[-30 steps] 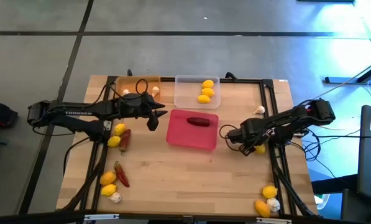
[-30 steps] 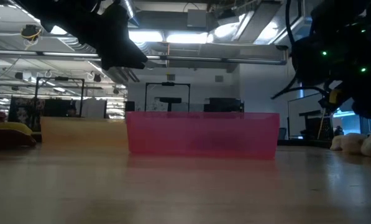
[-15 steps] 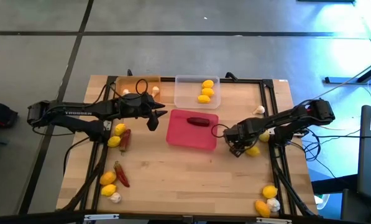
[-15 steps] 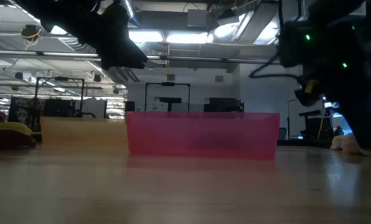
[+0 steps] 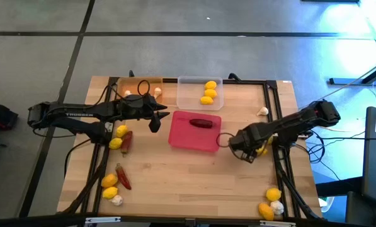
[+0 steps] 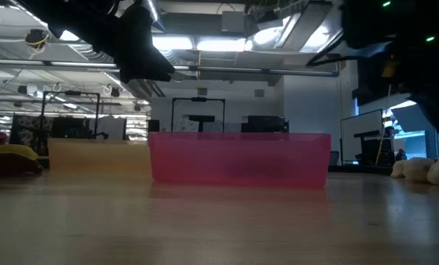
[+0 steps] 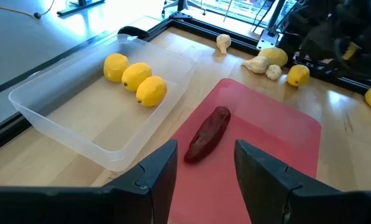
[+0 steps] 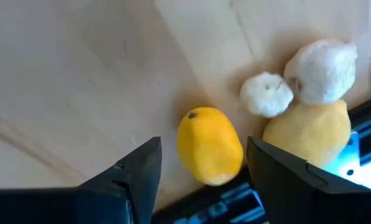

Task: Sort produce into baskets
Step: Put the yellow lemon in the transparent bin

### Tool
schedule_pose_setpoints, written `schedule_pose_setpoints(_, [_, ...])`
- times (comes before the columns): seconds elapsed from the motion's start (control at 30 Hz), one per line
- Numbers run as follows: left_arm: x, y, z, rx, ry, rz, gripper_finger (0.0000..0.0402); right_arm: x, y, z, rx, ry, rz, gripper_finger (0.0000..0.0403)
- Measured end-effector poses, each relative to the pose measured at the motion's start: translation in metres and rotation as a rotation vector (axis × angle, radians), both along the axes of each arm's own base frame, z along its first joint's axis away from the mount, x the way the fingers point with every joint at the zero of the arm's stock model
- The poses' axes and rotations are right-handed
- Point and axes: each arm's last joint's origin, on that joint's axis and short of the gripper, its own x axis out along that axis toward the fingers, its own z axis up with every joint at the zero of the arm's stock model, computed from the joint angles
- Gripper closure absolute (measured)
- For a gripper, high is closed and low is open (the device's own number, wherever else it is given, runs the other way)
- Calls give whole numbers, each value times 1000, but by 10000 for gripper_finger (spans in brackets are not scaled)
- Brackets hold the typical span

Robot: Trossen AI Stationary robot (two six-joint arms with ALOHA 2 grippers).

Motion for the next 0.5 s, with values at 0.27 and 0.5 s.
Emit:
schedule_pose_setpoints(0.27, [0,0,0,0,0,0,247,-8,20,0,-45,-3,119,175])
schedule_pose_setpoints(0.5, [0,0,0,1,0,0,247,-19,18,-11,-40,74,115,175])
